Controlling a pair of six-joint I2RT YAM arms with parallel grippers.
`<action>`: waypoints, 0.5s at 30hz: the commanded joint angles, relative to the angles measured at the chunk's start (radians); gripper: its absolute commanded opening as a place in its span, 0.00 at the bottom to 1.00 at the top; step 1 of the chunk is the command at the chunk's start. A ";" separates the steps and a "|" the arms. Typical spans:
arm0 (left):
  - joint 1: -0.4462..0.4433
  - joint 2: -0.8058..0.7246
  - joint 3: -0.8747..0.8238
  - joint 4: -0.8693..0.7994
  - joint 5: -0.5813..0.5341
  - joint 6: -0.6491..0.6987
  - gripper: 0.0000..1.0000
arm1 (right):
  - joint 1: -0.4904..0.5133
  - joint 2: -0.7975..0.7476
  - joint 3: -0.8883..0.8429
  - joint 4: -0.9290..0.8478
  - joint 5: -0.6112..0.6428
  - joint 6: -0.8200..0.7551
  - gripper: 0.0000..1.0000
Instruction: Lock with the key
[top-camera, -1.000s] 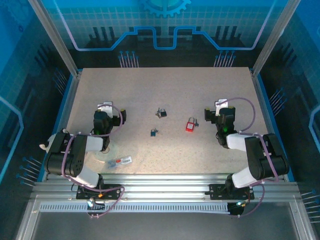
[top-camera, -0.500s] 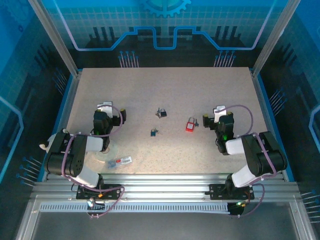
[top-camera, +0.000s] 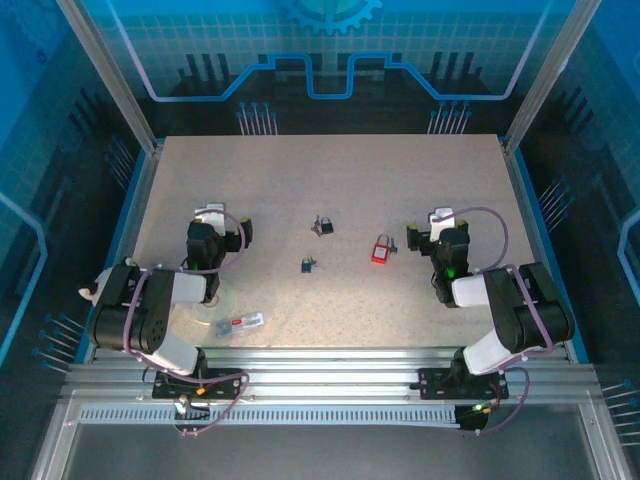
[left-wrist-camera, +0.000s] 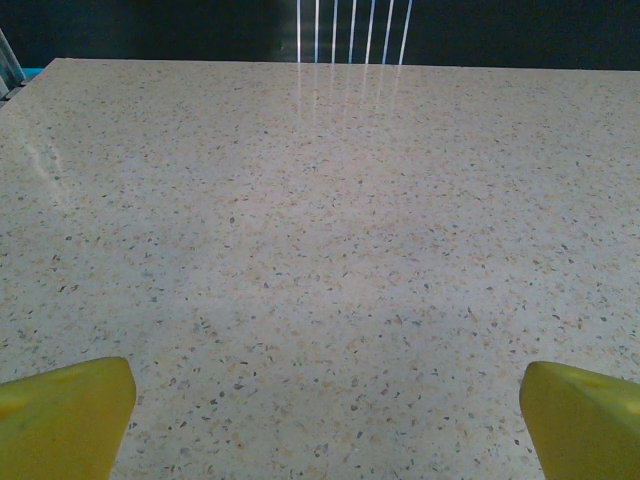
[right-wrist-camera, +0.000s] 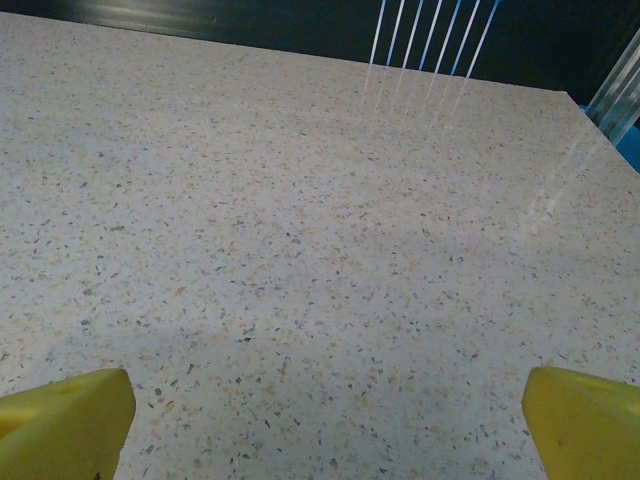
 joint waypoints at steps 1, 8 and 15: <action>0.011 0.012 -0.013 0.029 0.008 -0.011 0.99 | 0.006 0.003 0.003 0.054 0.016 -0.006 1.00; 0.017 0.012 -0.010 0.023 0.022 -0.014 0.99 | 0.005 0.003 0.002 0.053 0.016 -0.006 1.00; 0.019 0.013 -0.009 0.022 0.026 -0.013 0.99 | 0.005 0.004 0.004 0.050 0.016 -0.005 1.00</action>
